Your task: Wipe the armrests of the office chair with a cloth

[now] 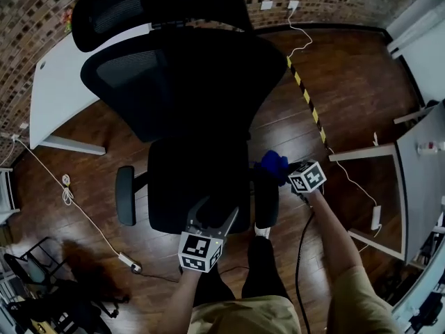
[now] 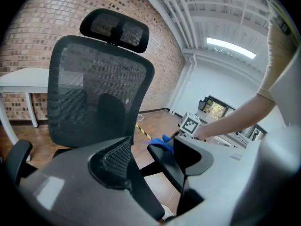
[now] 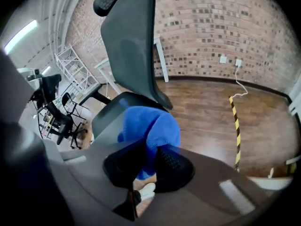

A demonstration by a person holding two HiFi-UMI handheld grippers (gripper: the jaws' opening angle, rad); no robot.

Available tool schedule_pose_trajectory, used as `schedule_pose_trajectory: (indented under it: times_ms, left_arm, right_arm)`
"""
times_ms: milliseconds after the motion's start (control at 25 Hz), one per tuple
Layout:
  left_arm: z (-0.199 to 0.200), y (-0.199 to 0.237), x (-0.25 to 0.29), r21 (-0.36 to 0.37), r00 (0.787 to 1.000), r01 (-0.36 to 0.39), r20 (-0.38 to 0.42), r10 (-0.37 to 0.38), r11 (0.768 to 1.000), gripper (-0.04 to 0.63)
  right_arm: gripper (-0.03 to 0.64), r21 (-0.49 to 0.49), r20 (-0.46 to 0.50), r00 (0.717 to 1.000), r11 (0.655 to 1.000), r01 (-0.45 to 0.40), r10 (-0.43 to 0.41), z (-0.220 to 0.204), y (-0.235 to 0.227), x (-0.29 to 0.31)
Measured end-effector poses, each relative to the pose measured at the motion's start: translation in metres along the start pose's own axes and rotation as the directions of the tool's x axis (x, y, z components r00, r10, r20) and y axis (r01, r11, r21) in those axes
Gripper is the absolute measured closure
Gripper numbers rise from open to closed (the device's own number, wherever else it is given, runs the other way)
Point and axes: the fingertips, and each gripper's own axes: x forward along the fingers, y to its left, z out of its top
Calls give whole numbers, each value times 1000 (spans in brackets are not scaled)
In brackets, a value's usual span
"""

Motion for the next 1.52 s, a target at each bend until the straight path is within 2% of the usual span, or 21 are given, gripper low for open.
schedule_pose_trajectory:
  times_ms: [40, 80, 160, 240, 320, 400, 480, 560, 640, 720, 840, 920, 960, 1000, 1040, 1080, 1160, 1360, 1440, 1520]
  left_arm:
    - [0, -5, 7, 9, 1000, 7, -2, -7, 1000, 319]
    - [1, -11, 14, 17, 1000, 17, -5, -17, 1000, 319]
    - [6, -23, 27, 41, 999, 38, -10, -38, 998, 319]
    - [14, -33, 39, 80, 998, 56, -14, -55, 995, 319]
    - [22, -43, 52, 124, 997, 80, -21, -78, 989, 319]
    - [28, -56, 68, 158, 994, 109, -30, -106, 981, 319]
    - [34, -71, 88, 176, 991, 130, -36, -125, 976, 319]
    - [37, -85, 109, 179, 991, 136, -34, -132, 974, 318]
    - [33, -99, 128, 169, 991, 136, -34, -132, 976, 316]
    - [29, -112, 142, 154, 992, 126, -42, -121, 980, 313]
    - [20, -121, 160, 148, 994, 103, -52, -96, 984, 313]
    - [16, -122, 168, 148, 995, 86, -58, -78, 985, 313]
    - [15, -121, 170, 147, 996, 78, -59, -70, 986, 311]
    - [14, -120, 171, 146, 996, 71, -59, -63, 987, 313]
    - [14, -118, 171, 144, 997, 63, -58, -56, 988, 313]
    - [13, -115, 170, 142, 997, 56, -55, -48, 988, 313]
    - [13, -106, 168, 135, 998, 38, -47, -32, 990, 313]
    - [1, -85, 169, 115, 999, 2, -34, 2, 993, 313]
    - [-7, -75, 170, 110, 999, -13, -40, 18, 994, 313]
    - [-14, -66, 169, 104, 999, -20, -48, 25, 994, 313]
  right_arm:
    - [584, 58, 47, 999, 998, -24, 21, -8, 3, -4]
    - [584, 142, 141, 989, 988, -59, 39, -11, 5, -13]
    - [584, 315, 345, 938, 940, -134, 19, -13, 1, -35]
    - [584, 411, 464, 885, 892, -186, -29, -27, -9, -51]
    - [583, 449, 515, 857, 863, -233, -36, -52, -13, -53]
    - [581, 446, 520, 854, 853, -270, -2, -76, -16, -45]
    - [580, 443, 509, 859, 836, -323, 62, -91, -20, -31]
    - [575, 422, 527, 833, 800, -428, 168, -89, -16, -16]
    - [575, 354, 554, 780, 767, -536, 290, -83, -4, -3]
    - [575, 280, 573, 709, 715, -641, 412, -74, 10, 10]
    - [580, 206, 612, 584, 606, -768, 533, -55, 22, 24]
    - [594, 183, 639, 493, 506, -843, 590, -46, 26, 28]
    - [594, 171, 653, 454, 467, -868, 606, -43, 26, 30]
    - [594, 159, 663, 434, 451, -878, 611, -41, 24, 33]
    - [594, 157, 665, 438, 460, -874, 605, -40, 21, 39]
    - [594, 166, 660, 464, 488, -857, 591, -40, 17, 49]
    - [594, 202, 642, 535, 551, -809, 549, -40, 6, 75]
    - [594, 329, 558, 717, 681, -654, 418, -59, -34, 153]
    - [594, 395, 524, 775, 706, -588, 353, -75, -49, 185]
    - [594, 452, 510, 804, 700, -553, 306, -88, -58, 209]
